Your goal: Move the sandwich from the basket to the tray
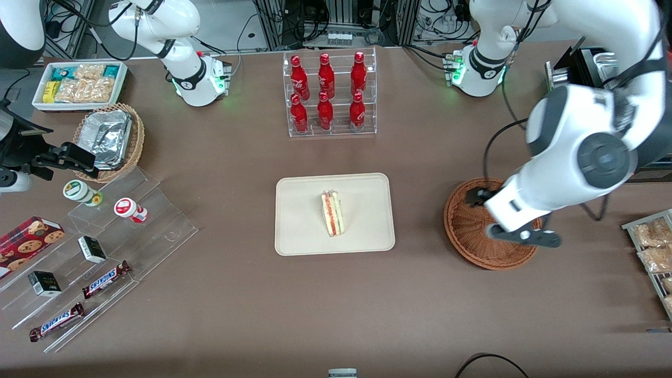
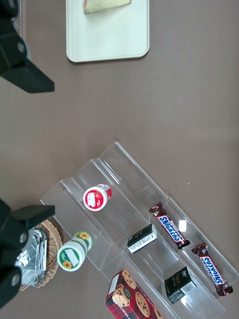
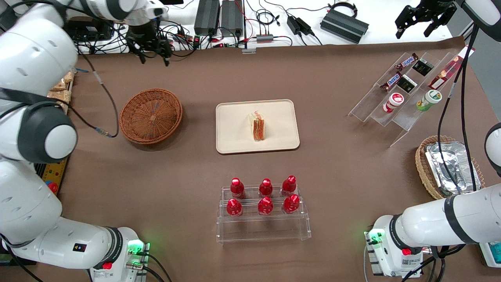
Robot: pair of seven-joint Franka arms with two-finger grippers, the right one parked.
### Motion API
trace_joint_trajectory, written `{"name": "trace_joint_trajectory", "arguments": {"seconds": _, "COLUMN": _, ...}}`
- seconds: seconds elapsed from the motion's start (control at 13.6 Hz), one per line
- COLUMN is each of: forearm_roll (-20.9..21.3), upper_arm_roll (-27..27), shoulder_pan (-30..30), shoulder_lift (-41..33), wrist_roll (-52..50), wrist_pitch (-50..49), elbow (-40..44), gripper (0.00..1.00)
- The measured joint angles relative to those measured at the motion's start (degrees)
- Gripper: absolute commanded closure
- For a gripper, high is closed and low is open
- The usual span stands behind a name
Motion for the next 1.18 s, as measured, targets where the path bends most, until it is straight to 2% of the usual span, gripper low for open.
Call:
{"name": "trace_joint_trajectory", "arguments": {"seconds": 0.37, "forearm_roll": 1.5, "upper_arm_roll": 0.0, "shoulder_pan": 4.4, "shoulder_lift": -9.3, "wrist_roll": 6.2, "wrist_pitch": -2.0, "elbow": -6.8, "gripper": 0.0}}
{"name": "trace_joint_trajectory", "arguments": {"seconds": 0.66, "forearm_roll": 2.7, "upper_arm_roll": 0.1, "shoulder_pan": 6.8, "shoulder_lift": -12.9, "wrist_roll": 7.6, "wrist_pitch": -6.0, "elbow": -7.3, "gripper": 0.0}}
{"name": "trace_joint_trajectory", "arguments": {"seconds": 0.96, "forearm_roll": 2.8, "upper_arm_roll": 0.0, "shoulder_pan": 11.8, "shoulder_lift": -15.9, "wrist_roll": 11.1, "wrist_pitch": -9.4, "elbow": -7.3, "gripper": 0.0}}
{"name": "trace_joint_trajectory", "arguments": {"seconds": 1.18, "forearm_roll": 2.8, "upper_arm_roll": 0.0, "shoulder_pan": 12.8, "shoulder_lift": -17.7, "wrist_roll": 11.3, "wrist_pitch": -11.2, "elbow": -7.3, "gripper": 0.0}}
